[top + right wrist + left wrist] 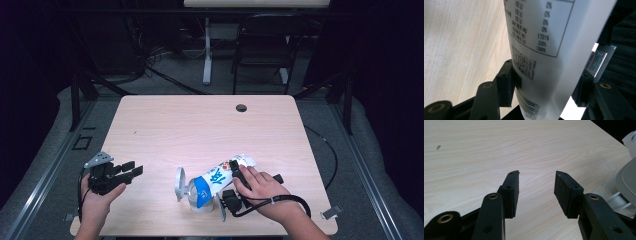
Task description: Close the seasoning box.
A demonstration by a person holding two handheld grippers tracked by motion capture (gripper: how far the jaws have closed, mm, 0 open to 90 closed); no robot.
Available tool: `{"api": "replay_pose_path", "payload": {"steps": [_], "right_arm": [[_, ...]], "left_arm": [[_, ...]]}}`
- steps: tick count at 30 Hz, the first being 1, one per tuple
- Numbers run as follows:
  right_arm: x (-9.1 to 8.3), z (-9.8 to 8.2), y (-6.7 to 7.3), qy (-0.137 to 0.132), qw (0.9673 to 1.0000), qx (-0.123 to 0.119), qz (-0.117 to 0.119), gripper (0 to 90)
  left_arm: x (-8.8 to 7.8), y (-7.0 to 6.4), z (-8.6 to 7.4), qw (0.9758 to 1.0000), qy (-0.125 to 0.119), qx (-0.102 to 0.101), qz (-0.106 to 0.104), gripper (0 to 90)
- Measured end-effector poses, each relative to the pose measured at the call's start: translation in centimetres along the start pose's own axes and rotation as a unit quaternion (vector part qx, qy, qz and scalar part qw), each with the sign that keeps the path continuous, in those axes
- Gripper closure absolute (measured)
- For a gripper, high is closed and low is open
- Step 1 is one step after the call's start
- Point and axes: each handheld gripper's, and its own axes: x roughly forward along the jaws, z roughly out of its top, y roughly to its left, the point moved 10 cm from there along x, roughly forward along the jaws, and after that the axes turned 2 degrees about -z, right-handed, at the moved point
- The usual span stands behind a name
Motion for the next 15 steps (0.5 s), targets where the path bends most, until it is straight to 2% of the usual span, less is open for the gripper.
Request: {"api": "replay_pose_path", "payload": {"steps": [15], "right_arm": [[-0.02, 0.01, -0.05, -0.001, 1.0, -0.001, -0.001, 46.1]], "left_arm": [[0.02, 0.07, -0.08, 1.0, 0.003, -0.002, 0.0, 55.2]]}}
